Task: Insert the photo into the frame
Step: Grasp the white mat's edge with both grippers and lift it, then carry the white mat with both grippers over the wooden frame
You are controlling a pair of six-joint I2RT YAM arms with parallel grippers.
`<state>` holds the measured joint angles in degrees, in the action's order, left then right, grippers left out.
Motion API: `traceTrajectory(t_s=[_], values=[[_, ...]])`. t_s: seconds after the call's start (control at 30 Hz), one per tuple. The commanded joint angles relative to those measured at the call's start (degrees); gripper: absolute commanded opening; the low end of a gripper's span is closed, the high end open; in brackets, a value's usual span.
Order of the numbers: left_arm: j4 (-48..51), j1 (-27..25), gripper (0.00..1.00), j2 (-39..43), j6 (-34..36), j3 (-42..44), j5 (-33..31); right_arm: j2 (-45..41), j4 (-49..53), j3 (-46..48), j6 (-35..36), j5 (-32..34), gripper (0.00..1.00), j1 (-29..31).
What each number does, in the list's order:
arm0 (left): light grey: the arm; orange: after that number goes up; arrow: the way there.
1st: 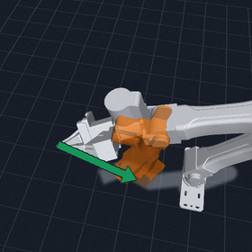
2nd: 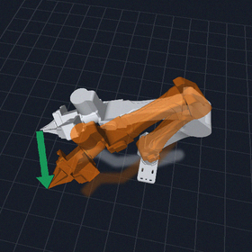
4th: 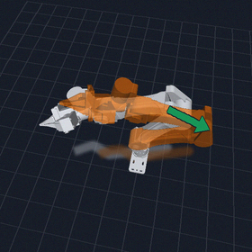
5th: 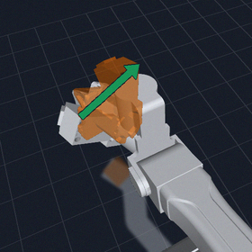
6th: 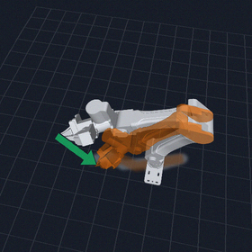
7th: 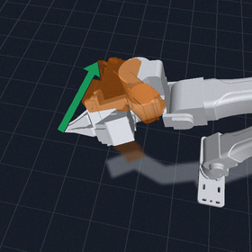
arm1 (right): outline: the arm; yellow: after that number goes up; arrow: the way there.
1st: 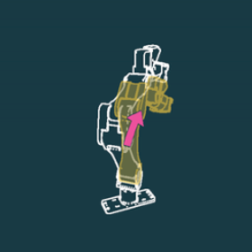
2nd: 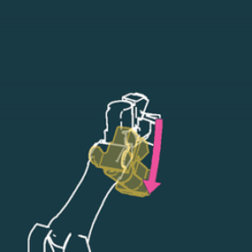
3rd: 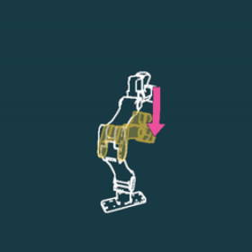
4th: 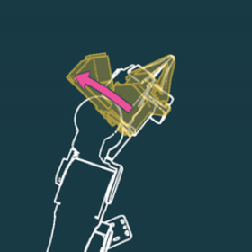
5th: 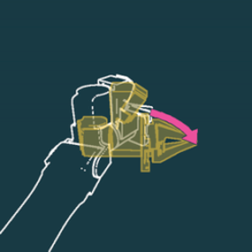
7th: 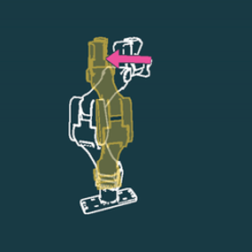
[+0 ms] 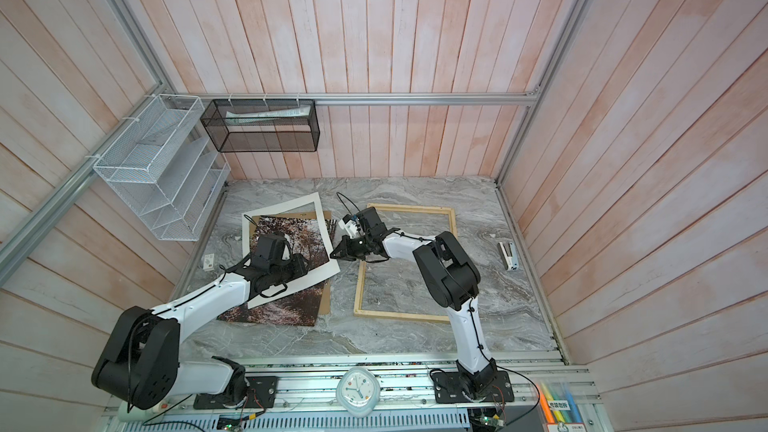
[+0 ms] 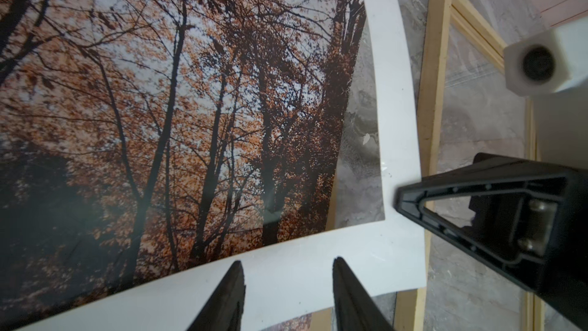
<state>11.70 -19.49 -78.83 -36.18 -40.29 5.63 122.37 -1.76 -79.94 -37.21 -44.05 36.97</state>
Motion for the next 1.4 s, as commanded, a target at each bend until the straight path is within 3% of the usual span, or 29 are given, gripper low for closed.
traceTrajectory(t_s=[0.0, 0.23, 0.53, 1.37], values=[[3.75, 0.41, 0.47, 1.7, 0.57, -1.89, -3.11, 1.31, -1.31, -2.25, 0.82, -1.37, 0.0, 0.06], [10.62, 1.01, 0.48, 2.8, 0.23, -5.29, -8.71, 5.96, -4.04, -7.18, -0.76, -2.3, 0.0, 0.64], [12.09, 1.55, 0.48, 4.64, -0.11, -4.82, -9.84, 9.93, -3.97, -14.31, -1.86, -2.83, 0.0, 0.87], [10.23, 2.08, 0.48, 3.37, -0.22, -4.93, -8.97, -5.82, 14.4, -12.24, 13.7, 1.04, 0.0, -1.92]])
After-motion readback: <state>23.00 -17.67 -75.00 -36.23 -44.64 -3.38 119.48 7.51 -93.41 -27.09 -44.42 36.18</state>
